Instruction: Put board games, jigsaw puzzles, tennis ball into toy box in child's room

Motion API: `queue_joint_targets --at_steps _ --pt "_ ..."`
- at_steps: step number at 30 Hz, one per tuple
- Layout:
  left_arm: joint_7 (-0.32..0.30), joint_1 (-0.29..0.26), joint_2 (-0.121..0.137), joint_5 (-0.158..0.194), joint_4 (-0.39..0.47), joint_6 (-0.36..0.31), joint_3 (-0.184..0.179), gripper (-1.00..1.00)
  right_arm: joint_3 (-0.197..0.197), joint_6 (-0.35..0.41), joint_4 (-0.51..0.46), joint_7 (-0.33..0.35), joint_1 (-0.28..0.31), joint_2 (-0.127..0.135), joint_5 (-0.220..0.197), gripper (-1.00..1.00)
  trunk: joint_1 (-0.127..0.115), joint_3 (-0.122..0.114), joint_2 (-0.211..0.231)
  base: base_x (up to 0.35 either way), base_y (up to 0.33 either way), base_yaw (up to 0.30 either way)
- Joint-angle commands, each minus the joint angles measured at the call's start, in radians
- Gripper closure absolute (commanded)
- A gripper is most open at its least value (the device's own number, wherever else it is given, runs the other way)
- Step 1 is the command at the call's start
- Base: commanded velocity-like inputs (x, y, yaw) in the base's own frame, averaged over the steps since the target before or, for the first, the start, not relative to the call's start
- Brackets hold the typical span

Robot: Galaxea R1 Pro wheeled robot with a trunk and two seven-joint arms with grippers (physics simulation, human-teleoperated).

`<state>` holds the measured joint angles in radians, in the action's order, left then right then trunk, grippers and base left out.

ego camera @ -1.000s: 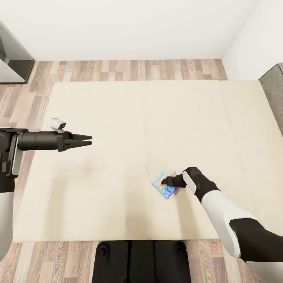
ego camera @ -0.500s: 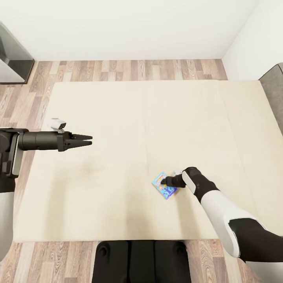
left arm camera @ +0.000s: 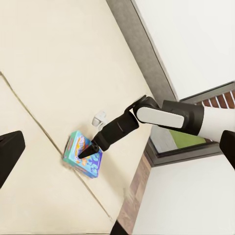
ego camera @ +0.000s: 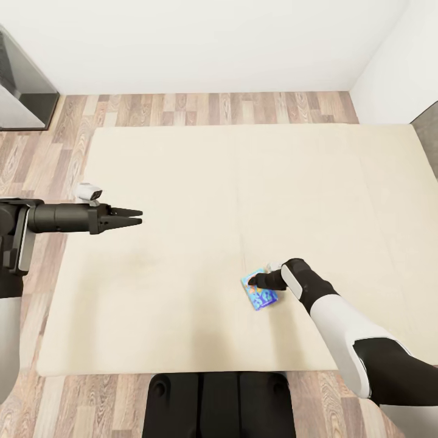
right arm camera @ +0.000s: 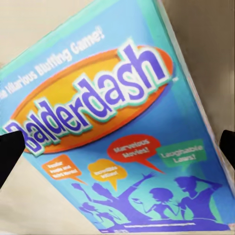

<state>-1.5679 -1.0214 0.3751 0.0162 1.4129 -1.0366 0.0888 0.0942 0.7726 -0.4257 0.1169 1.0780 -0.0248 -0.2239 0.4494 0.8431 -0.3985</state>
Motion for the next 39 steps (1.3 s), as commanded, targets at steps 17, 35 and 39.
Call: queue_joint_targets --at_steps 17,35,39 --pt "-0.003 0.0 0.001 0.001 0.0 -0.011 0.0 -1.0 0.006 0.004 -0.001 -0.001 0.001 0.002 -0.008 -1.0 0.001 0.001 -0.002 0.0 0.05 0.0" --pt "-0.003 0.0 0.001 0.001 0.0 -0.011 -0.001 -1.0 0.006 0.005 -0.001 0.0 0.0 0.002 -0.008 -1.0 0.001 0.001 -0.002 0.0 0.064 0.0" --pt "-0.003 0.0 0.0 0.001 0.0 -0.011 -0.001 -1.0 0.006 0.005 -0.001 0.0 0.0 0.002 -0.008 -1.0 0.001 0.001 -0.002 0.0 0.086 0.0"
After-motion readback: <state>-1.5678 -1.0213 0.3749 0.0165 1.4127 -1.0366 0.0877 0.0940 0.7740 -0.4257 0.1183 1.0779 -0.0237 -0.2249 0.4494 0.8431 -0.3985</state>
